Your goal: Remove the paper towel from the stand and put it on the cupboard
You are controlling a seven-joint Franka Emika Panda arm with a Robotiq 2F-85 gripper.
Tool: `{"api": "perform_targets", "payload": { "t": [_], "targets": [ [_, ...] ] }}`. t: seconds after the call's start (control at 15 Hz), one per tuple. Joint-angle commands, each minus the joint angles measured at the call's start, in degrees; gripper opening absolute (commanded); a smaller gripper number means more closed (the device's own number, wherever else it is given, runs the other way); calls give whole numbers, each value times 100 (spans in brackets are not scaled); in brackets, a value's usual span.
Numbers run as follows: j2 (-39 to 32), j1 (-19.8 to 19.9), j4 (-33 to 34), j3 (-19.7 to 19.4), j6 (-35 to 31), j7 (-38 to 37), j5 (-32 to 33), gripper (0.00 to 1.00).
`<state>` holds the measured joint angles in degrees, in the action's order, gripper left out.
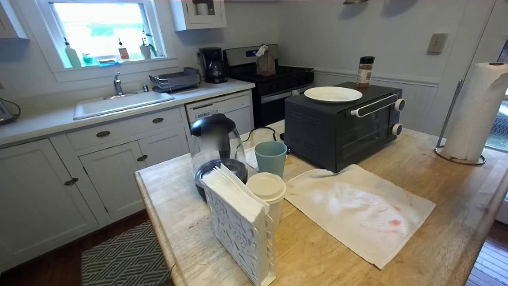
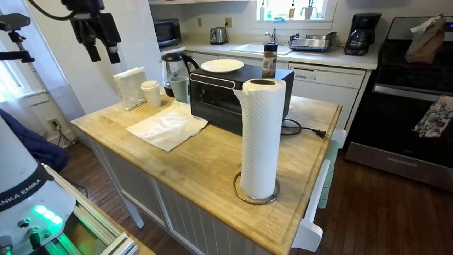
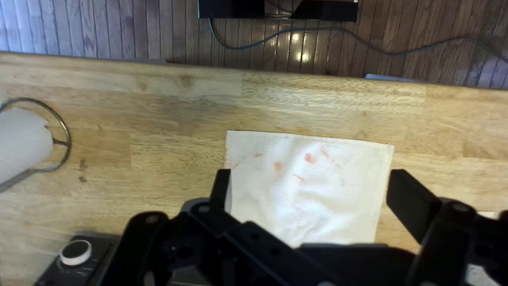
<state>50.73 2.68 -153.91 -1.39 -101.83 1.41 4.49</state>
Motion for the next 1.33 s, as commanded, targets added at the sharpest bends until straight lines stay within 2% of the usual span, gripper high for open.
{"api": "perform_targets", "payload": {
  "t": [0.0,0.13,0.4,0.47,0.53,0.87,1.0,1.27],
  "targets": [
    [-397,702,302,-367,-50,-312,454,100],
    [-534,1042,448,-507,-203,-515,658,100],
    [-744,1421,558,-431,-1021,-587,1551,100],
    [-825,1338,617,-532,-1001,-459,1480,100],
    [-558,1280,451,-553,-873,-444,1339,100],
    [-592,1272,455,-558,-887,-441,1344,100],
    [-1048,1644,678,-618,-1169,-1049,1471,100],
    [-1632,2026,1031,-790,-1443,-1535,1497,100]
  ]
}}
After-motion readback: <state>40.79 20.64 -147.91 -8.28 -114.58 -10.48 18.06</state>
